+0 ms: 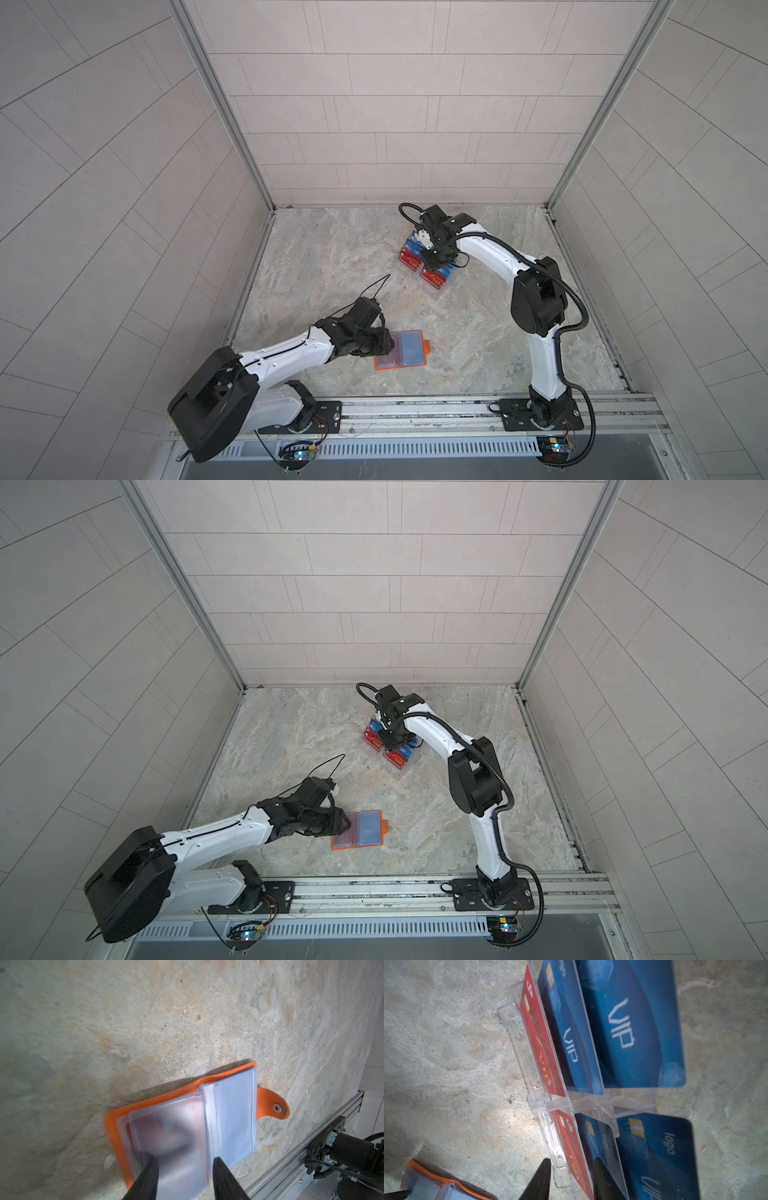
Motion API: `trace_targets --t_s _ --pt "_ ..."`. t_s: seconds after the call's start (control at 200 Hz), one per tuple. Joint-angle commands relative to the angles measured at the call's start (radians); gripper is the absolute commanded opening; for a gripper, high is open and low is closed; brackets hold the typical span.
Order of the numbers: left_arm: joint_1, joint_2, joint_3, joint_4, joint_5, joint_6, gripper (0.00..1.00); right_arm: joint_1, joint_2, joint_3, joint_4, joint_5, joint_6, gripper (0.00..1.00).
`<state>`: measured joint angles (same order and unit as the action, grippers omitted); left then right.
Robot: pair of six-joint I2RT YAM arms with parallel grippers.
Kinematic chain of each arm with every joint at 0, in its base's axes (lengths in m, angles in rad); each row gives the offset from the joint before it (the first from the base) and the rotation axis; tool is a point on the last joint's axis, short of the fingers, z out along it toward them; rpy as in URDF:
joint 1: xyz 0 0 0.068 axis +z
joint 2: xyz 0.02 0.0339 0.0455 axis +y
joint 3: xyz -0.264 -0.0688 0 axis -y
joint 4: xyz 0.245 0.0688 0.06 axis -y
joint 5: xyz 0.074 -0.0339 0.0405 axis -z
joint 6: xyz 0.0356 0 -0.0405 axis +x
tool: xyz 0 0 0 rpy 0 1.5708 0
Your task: Put the credit cards into the card holder
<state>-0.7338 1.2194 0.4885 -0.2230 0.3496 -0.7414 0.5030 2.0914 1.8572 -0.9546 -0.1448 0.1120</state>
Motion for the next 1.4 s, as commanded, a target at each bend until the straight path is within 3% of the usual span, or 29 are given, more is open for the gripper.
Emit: trace_targets --t_s 0.0,1.392 --pt "-0.003 -0.005 0.007 -0.020 -0.018 0.020 0.48 -0.005 0.037 0.004 -0.042 0.041 -0.034 0.37" --pt "-0.003 0.014 0.006 -0.025 -0.023 -0.007 0.52 0.015 0.013 -0.009 -0.042 -0.015 -0.118 0.05"
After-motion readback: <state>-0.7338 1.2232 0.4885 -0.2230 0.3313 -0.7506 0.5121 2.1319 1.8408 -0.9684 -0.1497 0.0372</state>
